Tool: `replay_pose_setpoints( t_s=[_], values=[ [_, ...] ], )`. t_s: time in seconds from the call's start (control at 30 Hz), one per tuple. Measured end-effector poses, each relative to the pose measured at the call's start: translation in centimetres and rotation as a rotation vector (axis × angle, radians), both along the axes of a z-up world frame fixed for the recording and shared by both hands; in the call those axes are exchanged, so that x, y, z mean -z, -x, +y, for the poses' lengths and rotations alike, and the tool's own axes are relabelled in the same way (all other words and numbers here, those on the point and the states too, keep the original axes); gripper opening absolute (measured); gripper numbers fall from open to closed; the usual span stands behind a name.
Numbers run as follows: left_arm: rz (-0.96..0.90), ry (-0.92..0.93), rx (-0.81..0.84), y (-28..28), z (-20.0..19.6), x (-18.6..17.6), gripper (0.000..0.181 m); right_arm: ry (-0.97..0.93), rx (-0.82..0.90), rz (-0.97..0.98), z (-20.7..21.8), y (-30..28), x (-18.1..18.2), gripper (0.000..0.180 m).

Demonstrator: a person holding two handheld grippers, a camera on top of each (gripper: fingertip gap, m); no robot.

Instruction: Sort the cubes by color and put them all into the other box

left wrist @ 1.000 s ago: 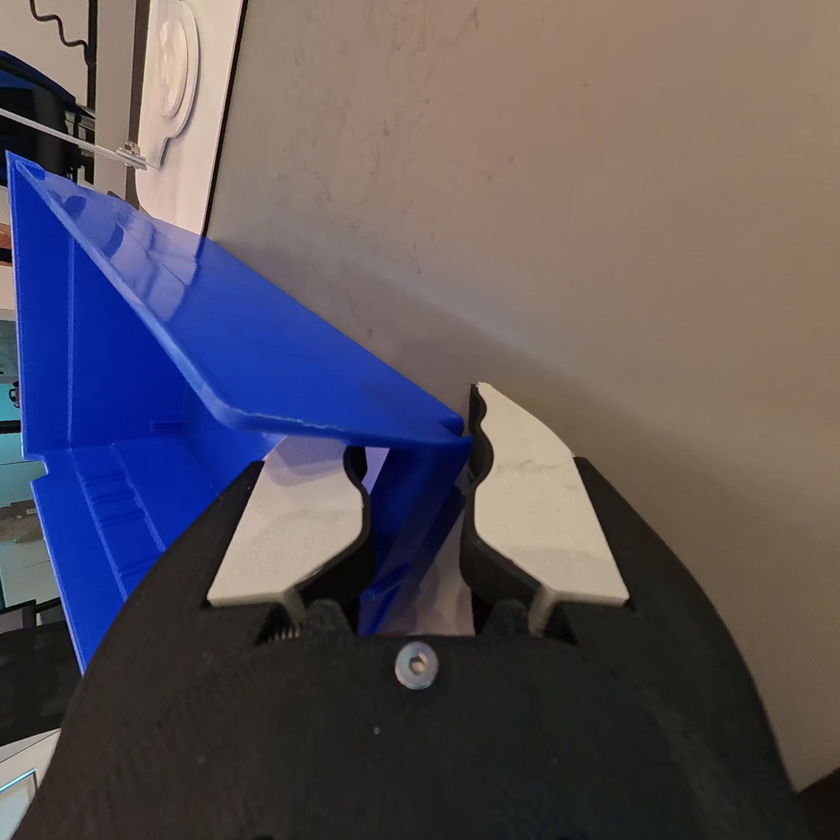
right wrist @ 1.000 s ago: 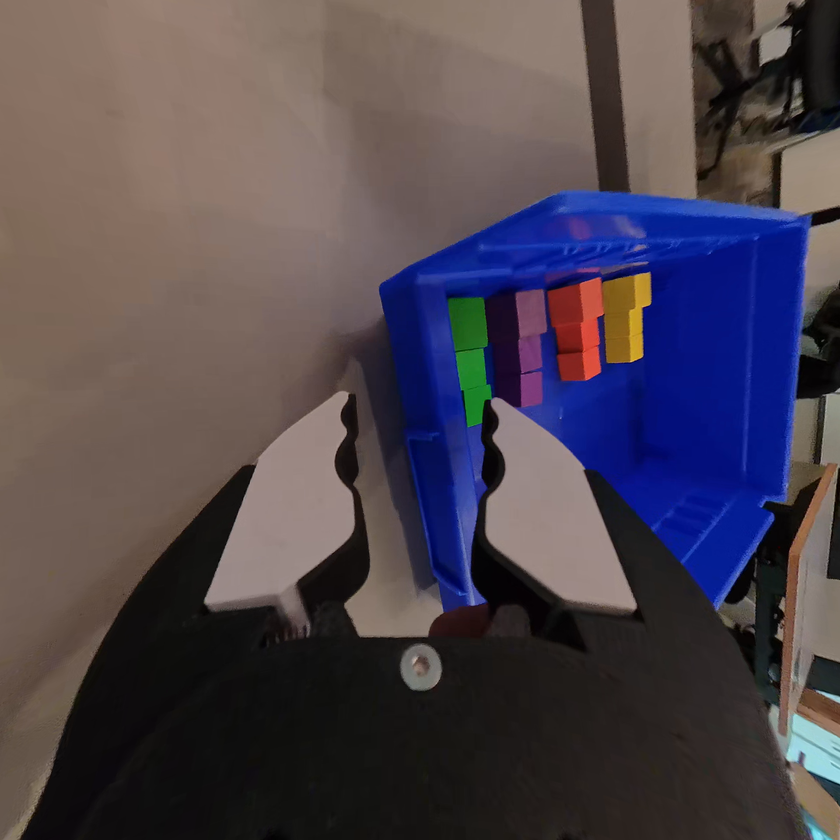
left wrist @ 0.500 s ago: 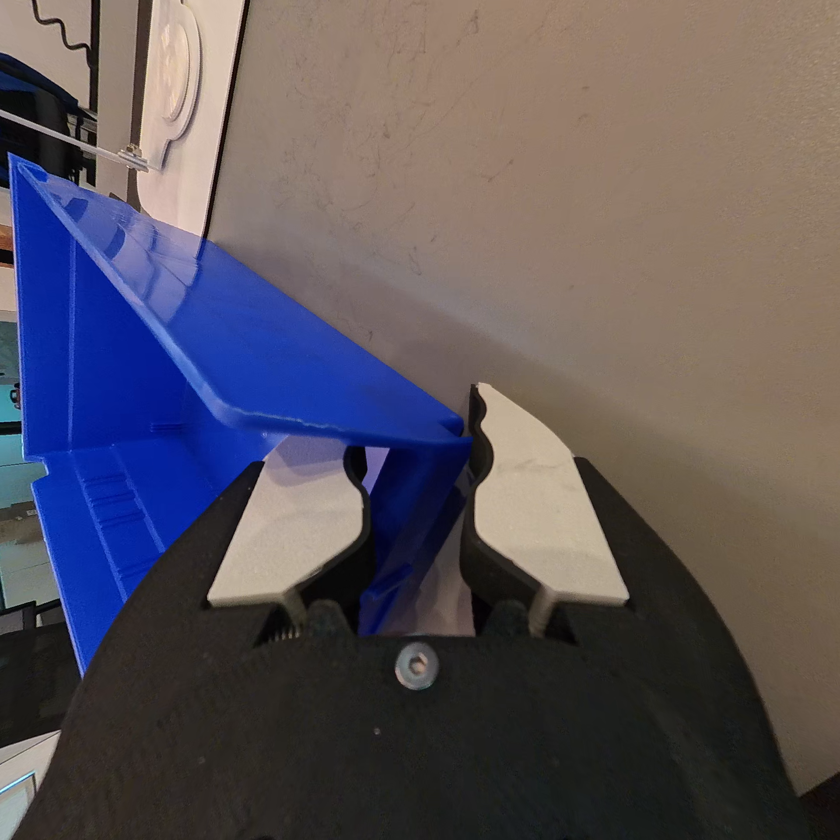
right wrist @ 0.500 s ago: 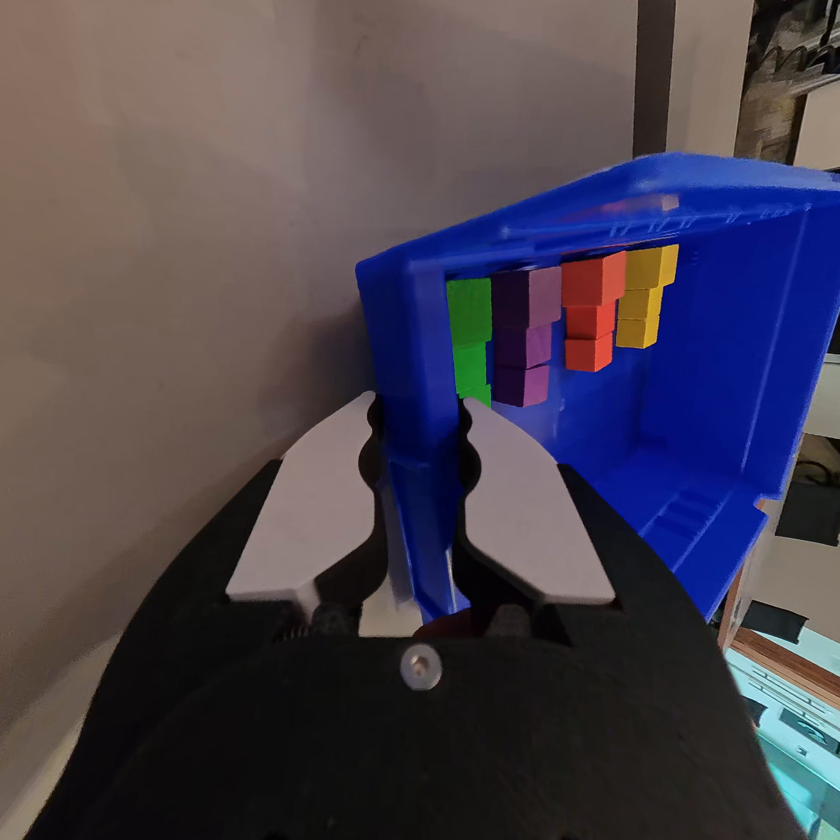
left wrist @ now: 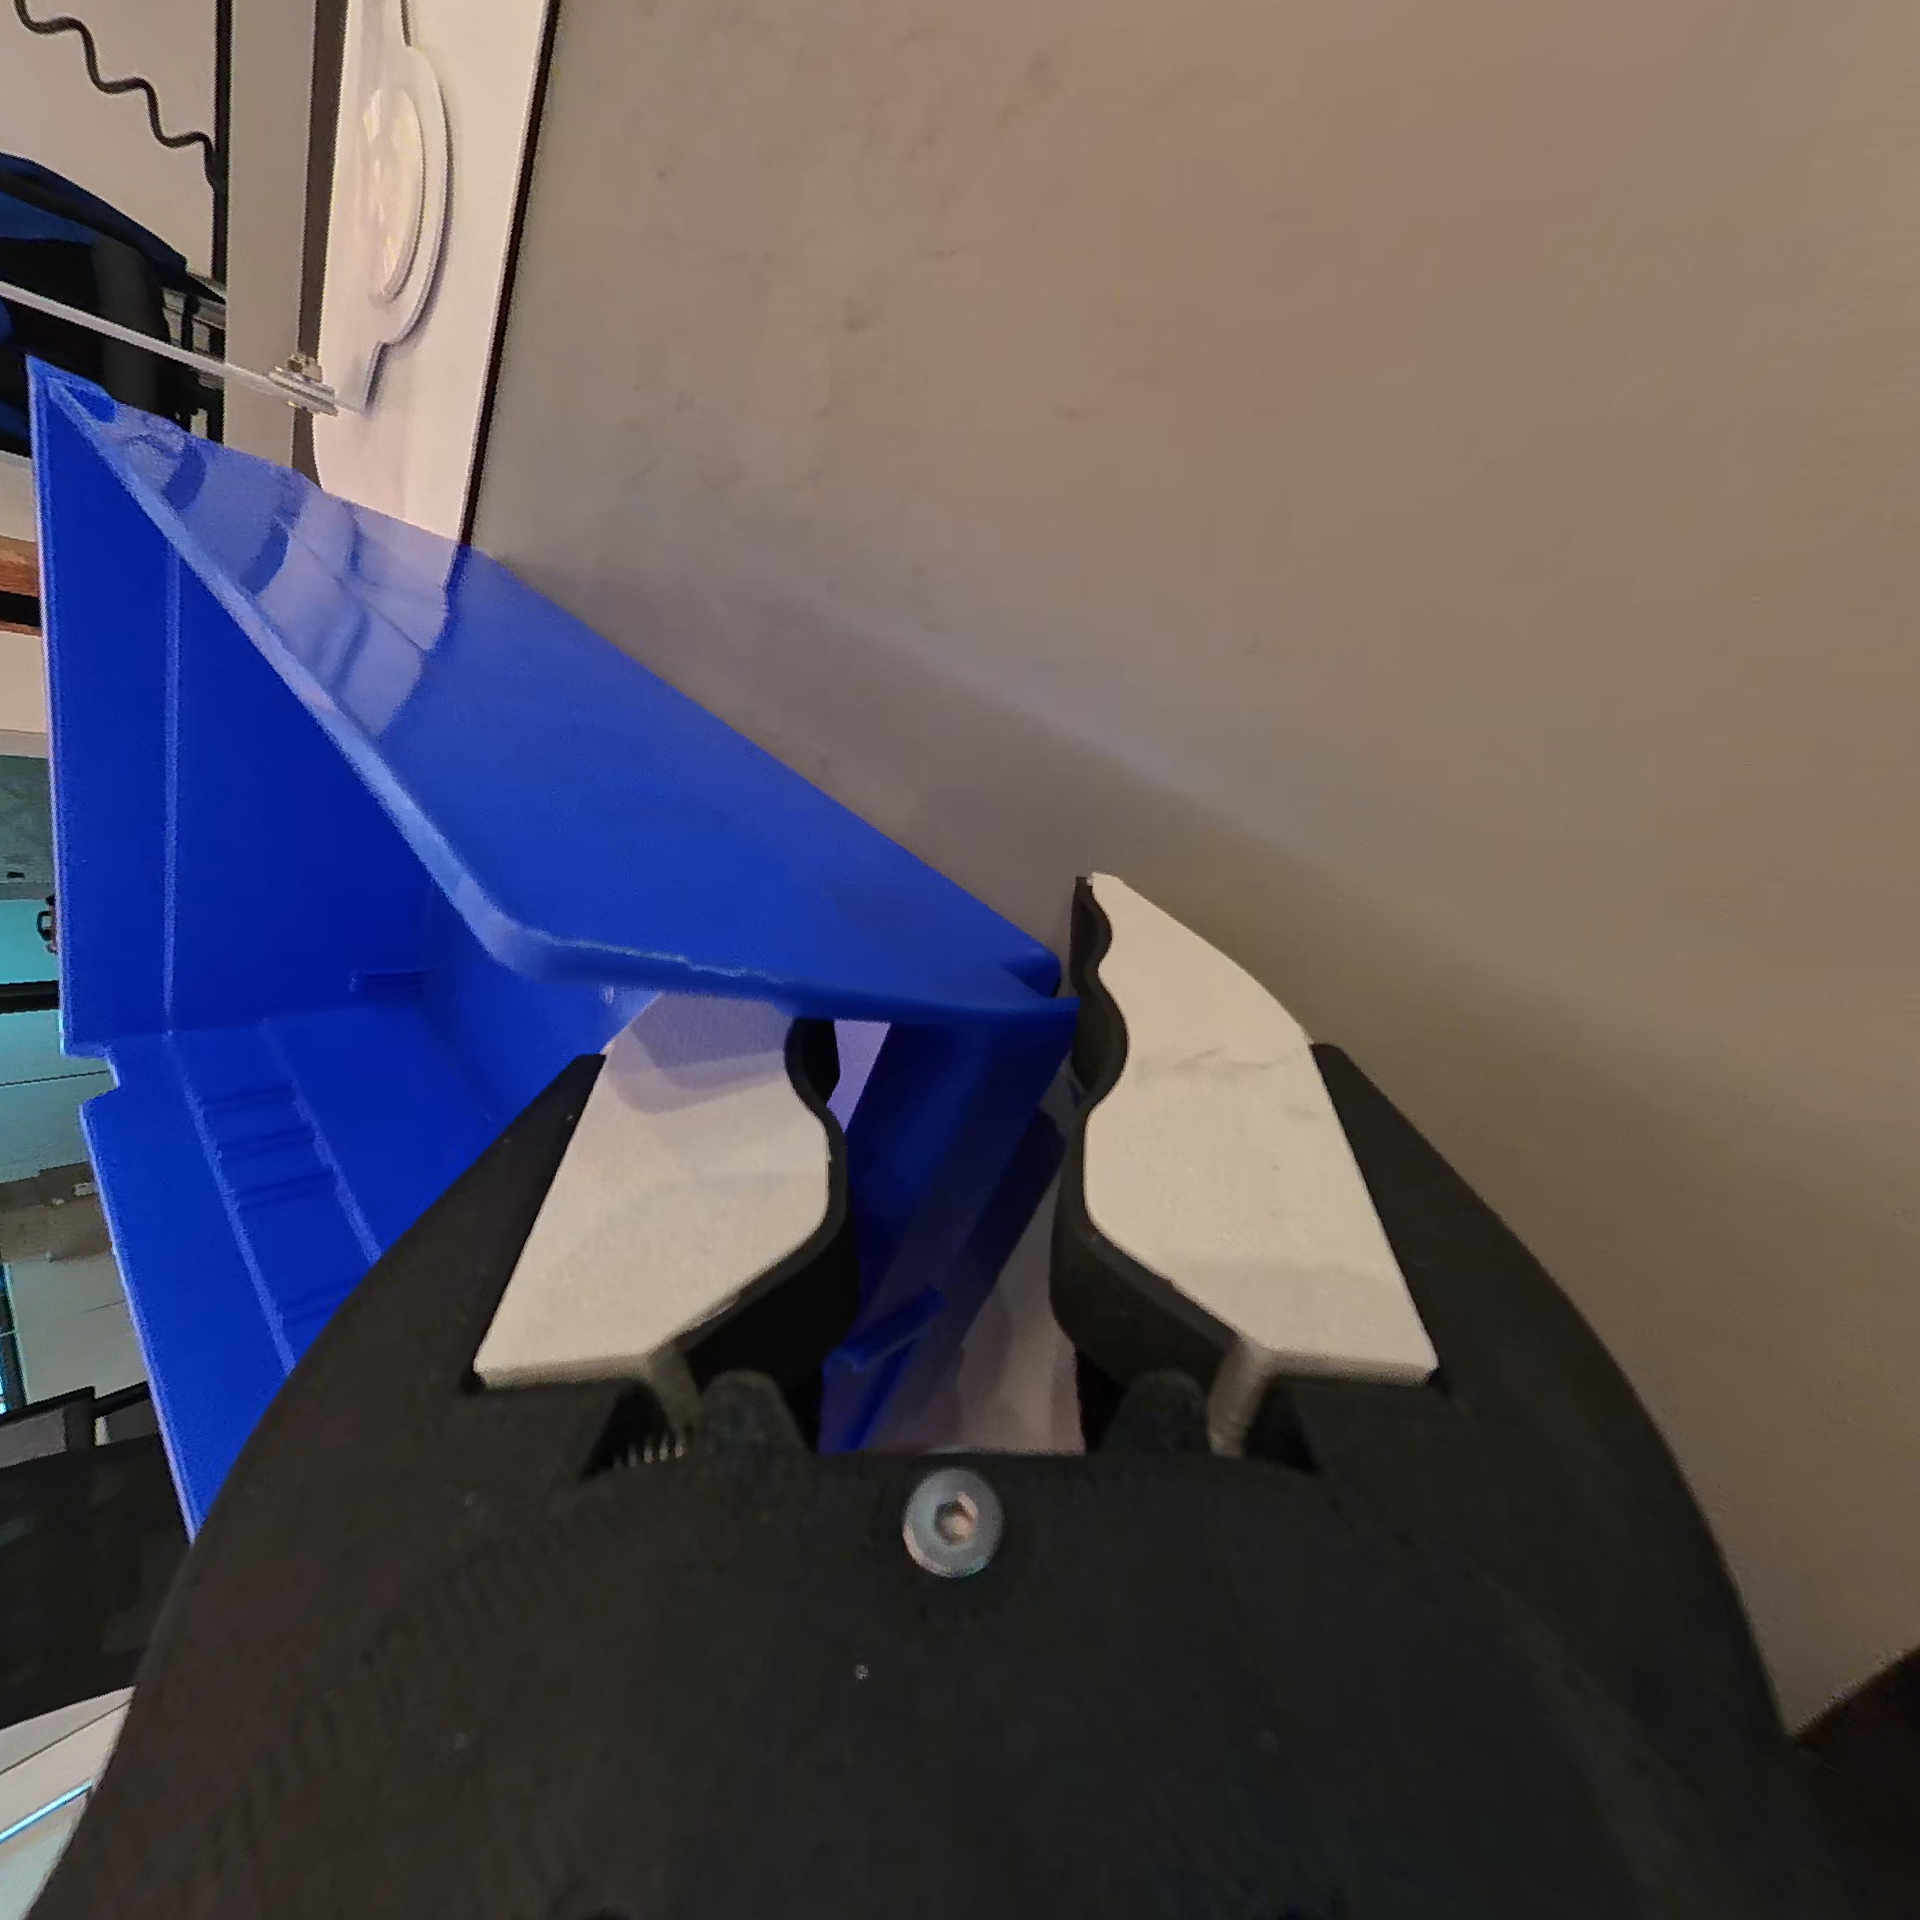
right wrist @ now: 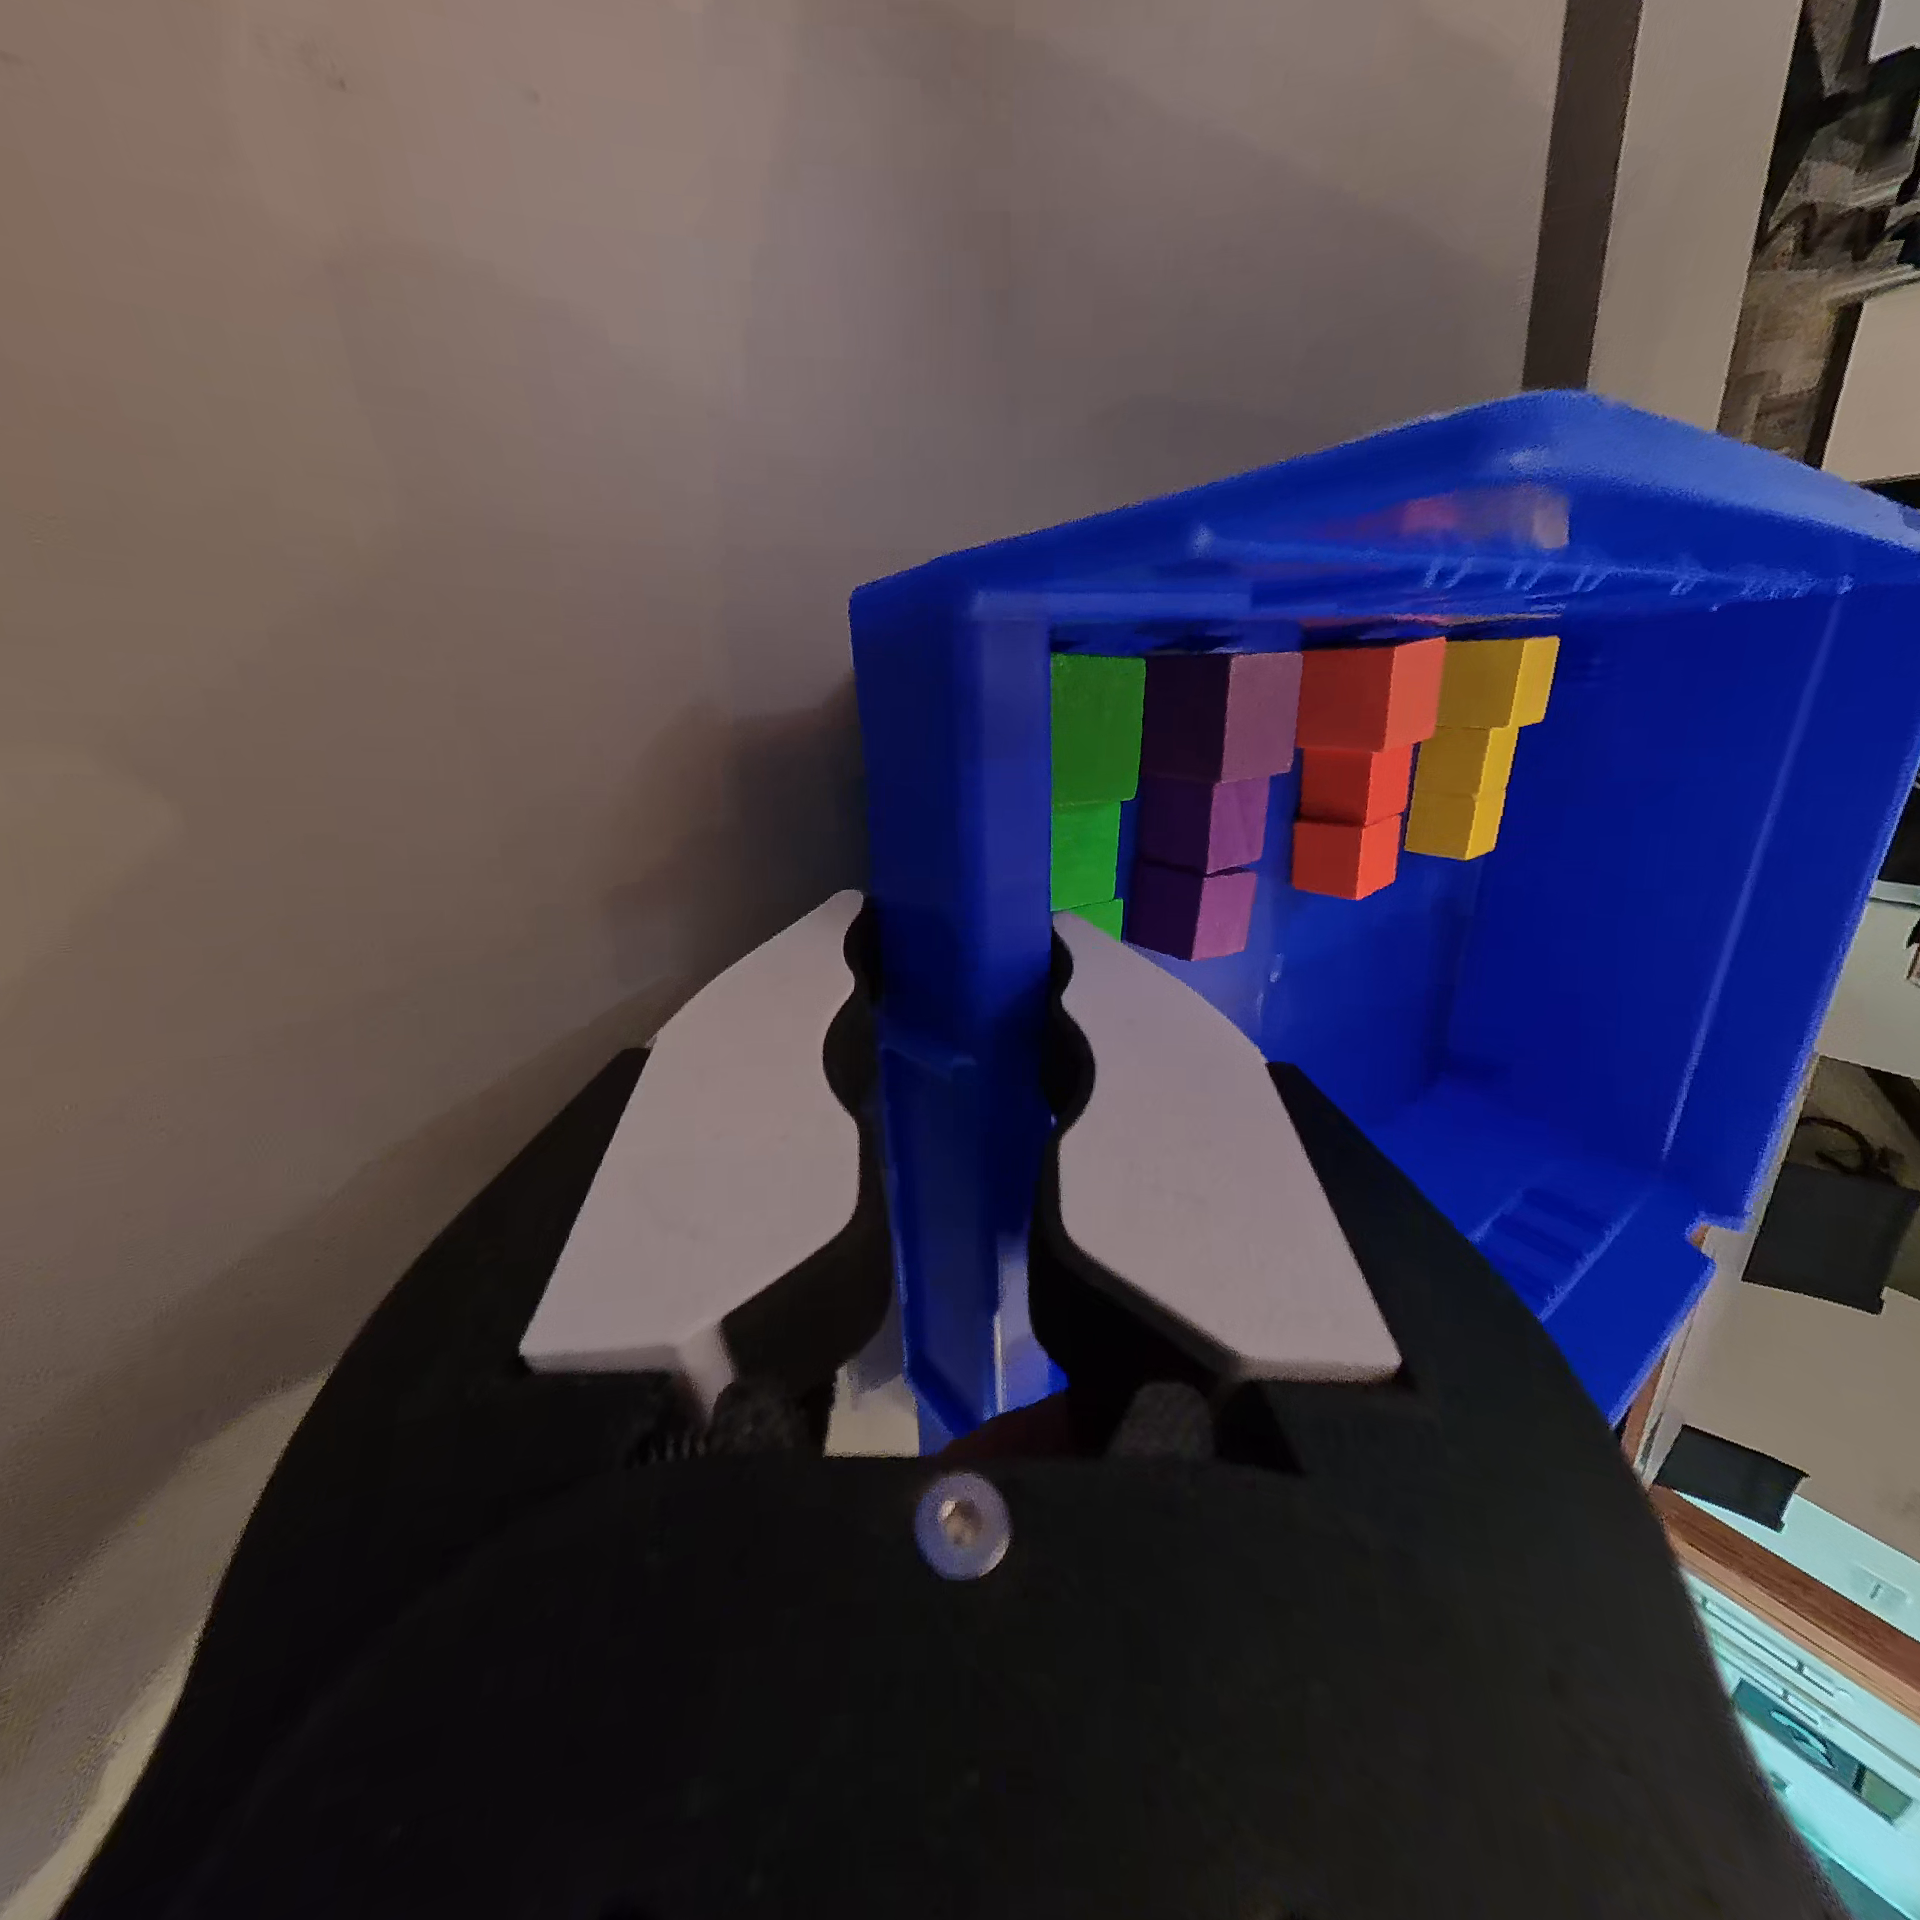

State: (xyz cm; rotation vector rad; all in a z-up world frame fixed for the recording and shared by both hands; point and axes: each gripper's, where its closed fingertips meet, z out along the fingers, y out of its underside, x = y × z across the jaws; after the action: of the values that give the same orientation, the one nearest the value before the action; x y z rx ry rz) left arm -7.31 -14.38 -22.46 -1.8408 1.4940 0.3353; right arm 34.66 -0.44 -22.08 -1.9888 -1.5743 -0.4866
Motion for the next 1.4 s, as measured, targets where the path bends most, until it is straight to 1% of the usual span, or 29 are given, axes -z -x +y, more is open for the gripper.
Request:
replay_pose_setpoints(
  t_s=[0.03, 0.4, 0.7, 1.0, 1.4],
  values=[
    [0.000, -0.001, 0.002, 0.0, -0.1, 0.0, 0.042, 0.003, -0.007, 0.001, -0.4, 0.3, 0.0, 0.028],
    [0.004, 0.001, 0.008, 0.4, -1.4, 0.0, 0.042, 0.027, -0.094, 0.037, -5.9, 3.7, 0.0, 0.028],
    [0.006, 0.002, -0.031, 1.8, -3.4, 0.0, 0.042, 0.041, -0.189, 0.073, -11.1, 7.1, 0.0, 0.028],
    [0.007, 0.001, -0.104, 4.8, -5.2, 0.0, 0.042, 0.099, -0.344, 0.153, -16.3, 13.1, 0.2, 0.026],
    [0.007, -0.003, -0.207, 8.4, -6.1, 0.0, 0.042, 0.145, -0.557, 0.155, -21.2, 19.8, 0.2, 0.026]
  ],
)
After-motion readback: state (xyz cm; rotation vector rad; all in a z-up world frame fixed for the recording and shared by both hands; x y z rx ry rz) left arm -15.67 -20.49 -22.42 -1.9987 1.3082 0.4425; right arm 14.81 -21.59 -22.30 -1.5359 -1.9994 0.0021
